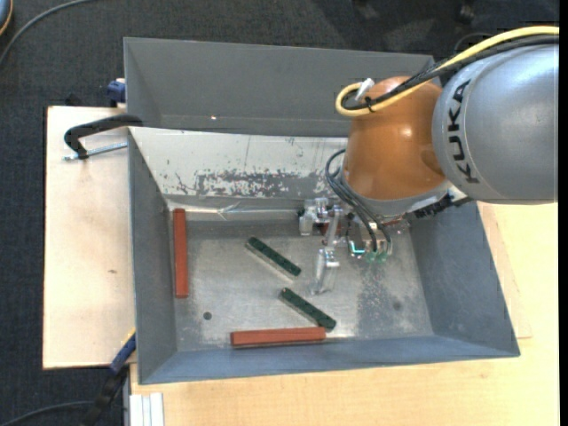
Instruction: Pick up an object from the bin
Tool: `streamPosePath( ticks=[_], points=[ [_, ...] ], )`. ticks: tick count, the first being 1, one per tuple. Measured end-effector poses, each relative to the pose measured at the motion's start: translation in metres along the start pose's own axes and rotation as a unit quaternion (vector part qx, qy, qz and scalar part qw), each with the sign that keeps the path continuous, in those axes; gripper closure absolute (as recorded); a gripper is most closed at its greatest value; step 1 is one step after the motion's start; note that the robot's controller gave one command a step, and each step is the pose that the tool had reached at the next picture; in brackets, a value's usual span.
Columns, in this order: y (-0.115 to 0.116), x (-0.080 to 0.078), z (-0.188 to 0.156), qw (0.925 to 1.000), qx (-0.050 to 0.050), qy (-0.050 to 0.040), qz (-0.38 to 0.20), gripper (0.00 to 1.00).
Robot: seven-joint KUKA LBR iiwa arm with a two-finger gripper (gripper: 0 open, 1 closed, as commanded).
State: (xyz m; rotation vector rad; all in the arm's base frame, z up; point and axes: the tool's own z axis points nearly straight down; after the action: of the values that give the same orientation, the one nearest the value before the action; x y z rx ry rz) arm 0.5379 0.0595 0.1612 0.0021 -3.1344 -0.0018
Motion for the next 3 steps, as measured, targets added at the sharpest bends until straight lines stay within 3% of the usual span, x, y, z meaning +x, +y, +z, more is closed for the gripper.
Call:
streamPosePath(
  ticks=[1, 2, 3],
  points=[
    [0.015, -0.005, 0.094, 1.0000, 0.000, -0.0003, -0.005, 0.00],
    [0.015, -0.008, 0.088, 1.0000, 0.000, -0.0052, -0.005, 1.00],
    [0.044, 0.000, -0.021, 0.9996, -0.002, -0.0098, 0.027, 1.00]
  ],
)
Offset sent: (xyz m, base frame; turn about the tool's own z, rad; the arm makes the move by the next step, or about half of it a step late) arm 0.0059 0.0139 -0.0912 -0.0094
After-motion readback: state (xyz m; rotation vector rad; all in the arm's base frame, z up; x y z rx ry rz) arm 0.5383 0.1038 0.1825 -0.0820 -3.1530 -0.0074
